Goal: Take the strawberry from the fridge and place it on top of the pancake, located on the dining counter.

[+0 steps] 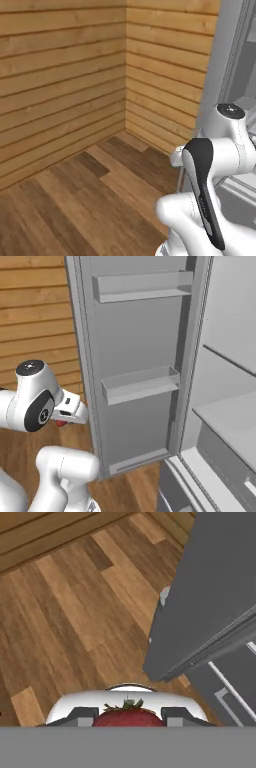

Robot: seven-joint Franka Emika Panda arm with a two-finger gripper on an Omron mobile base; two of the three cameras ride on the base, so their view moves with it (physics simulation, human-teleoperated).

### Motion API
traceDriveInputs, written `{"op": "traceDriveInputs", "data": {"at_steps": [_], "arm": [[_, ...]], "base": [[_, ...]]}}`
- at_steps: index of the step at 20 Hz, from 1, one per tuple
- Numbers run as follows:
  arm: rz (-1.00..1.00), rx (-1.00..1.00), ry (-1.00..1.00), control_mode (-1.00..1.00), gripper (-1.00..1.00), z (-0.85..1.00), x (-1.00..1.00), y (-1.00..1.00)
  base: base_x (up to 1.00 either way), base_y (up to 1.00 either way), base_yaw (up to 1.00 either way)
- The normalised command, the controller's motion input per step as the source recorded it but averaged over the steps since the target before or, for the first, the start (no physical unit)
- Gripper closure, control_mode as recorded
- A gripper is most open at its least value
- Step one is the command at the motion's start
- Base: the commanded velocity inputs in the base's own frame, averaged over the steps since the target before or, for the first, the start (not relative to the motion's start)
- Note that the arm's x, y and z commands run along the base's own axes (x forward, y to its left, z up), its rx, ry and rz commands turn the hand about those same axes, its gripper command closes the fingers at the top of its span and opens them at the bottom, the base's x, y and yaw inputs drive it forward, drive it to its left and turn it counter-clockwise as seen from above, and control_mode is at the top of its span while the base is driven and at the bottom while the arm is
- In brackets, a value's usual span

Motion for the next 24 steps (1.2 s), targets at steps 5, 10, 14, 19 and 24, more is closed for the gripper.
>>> {"op": "traceDriveInputs", "data": {"at_steps": [5, 10, 14, 19, 24], "arm": [[0.00, 0.00, 0.00, 1.00, 1.00, 0.00, 0.00, 0.00], [0.00, 0.00, 0.00, 1.00, 1.00, 0.00, 0.00, 0.00], [0.00, 0.00, 0.00, 1.00, 1.00, 0.00, 0.00, 0.00], [0.00, 0.00, 0.00, 1.00, 1.00, 0.00, 0.00, 0.00], [0.00, 0.00, 0.00, 1.00, 1.00, 0.00, 0.00, 0.00]], "base": [[-1.00, 0.53, 0.62], [-1.00, 0.55, 0.62], [-0.67, 0.54, 0.43], [-0.04, 0.40, 0.18], [0.82, 0.23, 0.00]]}}
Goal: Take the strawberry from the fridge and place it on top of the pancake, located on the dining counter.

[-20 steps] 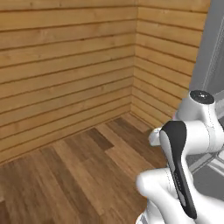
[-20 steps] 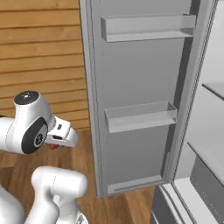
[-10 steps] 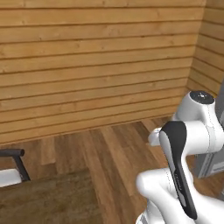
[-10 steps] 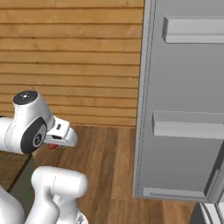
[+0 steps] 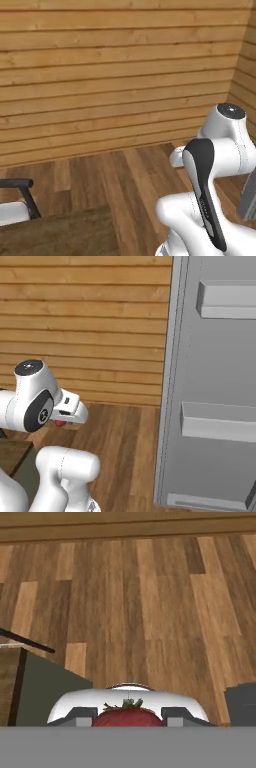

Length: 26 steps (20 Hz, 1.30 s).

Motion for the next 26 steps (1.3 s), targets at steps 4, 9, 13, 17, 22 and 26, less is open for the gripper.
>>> {"op": "traceDriveInputs", "data": {"at_steps": [4, 9, 13, 17, 22, 26], "arm": [[0.00, 0.00, 0.00, 1.00, 1.00, 0.00, 0.00, 0.00], [0.00, 0.00, 0.00, 1.00, 1.00, 0.00, 0.00, 0.00], [0.00, 0.00, 0.00, 1.00, 1.00, 0.00, 0.00, 0.00], [0.00, 0.00, 0.00, 1.00, 1.00, 0.00, 0.00, 0.00], [0.00, 0.00, 0.00, 1.00, 1.00, 0.00, 0.00, 0.00], [0.00, 0.00, 0.00, 1.00, 1.00, 0.00, 0.00, 0.00]], "base": [[1.00, 0.30, 0.00], [1.00, 0.09, 0.00], [1.00, 0.09, -0.05], [1.00, 0.02, 0.00], [1.00, 0.13, 0.13], [0.95, 0.46, 0.60]]}}
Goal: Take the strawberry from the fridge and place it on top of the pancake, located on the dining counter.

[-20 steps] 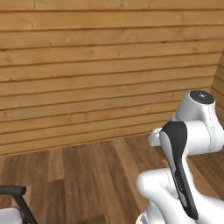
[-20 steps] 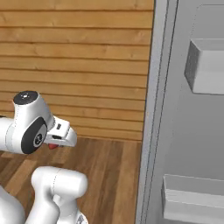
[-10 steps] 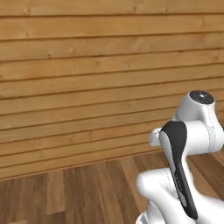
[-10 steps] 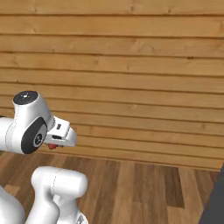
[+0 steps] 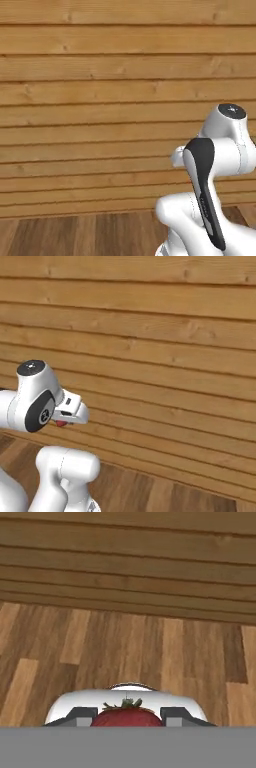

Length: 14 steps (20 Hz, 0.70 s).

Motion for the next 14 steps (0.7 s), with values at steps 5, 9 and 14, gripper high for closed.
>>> {"op": "traceDriveInputs", "data": {"at_steps": [5, 9, 14], "arm": [[0.00, 0.00, 0.00, 1.00, 1.00, 0.00, 0.00, 0.00], [0.00, 0.00, 0.00, 1.00, 1.00, 0.00, 0.00, 0.00], [0.00, 0.00, 0.00, 1.00, 1.00, 0.00, 0.00, 0.00]], "base": [[0.80, 0.47, 0.69], [0.58, 0.23, 0.80], [0.42, 0.07, 0.86]]}}
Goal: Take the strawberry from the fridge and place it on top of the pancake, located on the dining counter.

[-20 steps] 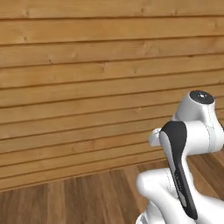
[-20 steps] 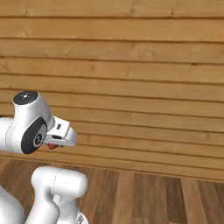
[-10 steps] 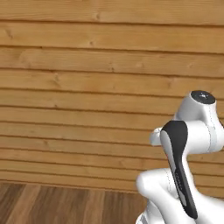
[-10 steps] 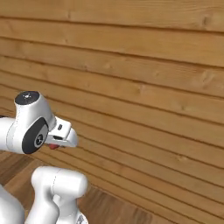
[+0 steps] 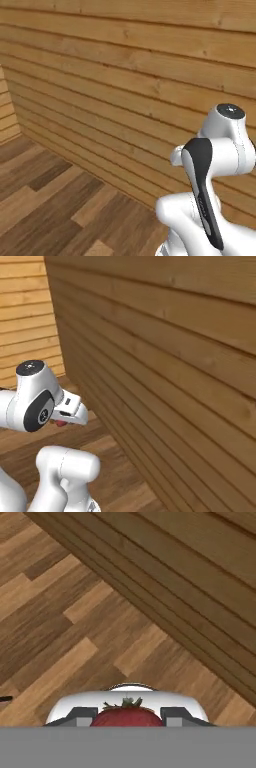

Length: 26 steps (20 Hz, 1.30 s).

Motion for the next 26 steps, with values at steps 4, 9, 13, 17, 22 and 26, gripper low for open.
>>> {"op": "traceDriveInputs", "data": {"at_steps": [4, 9, 13, 17, 22, 26], "arm": [[0.00, 0.00, 0.00, 1.00, 1.00, 0.00, 0.00, 0.00], [0.00, 0.00, 0.00, 1.00, 1.00, 0.00, 0.00, 0.00], [0.00, 0.00, 0.00, 1.00, 1.00, 0.00, 0.00, 0.00], [0.00, 0.00, 0.00, 1.00, 1.00, 0.00, 0.00, 0.00], [0.00, 0.00, 0.00, 1.00, 1.00, 0.00, 0.00, 0.00], [0.00, 0.00, 0.00, 1.00, 1.00, 0.00, 0.00, 0.00]], "base": [[0.33, 0.00, 0.88], [0.45, -0.07, 0.87], [0.57, -0.26, 0.87], [0.56, -0.21, 0.90], [0.64, -0.12, 0.84], [0.45, -0.26, 0.82]]}}
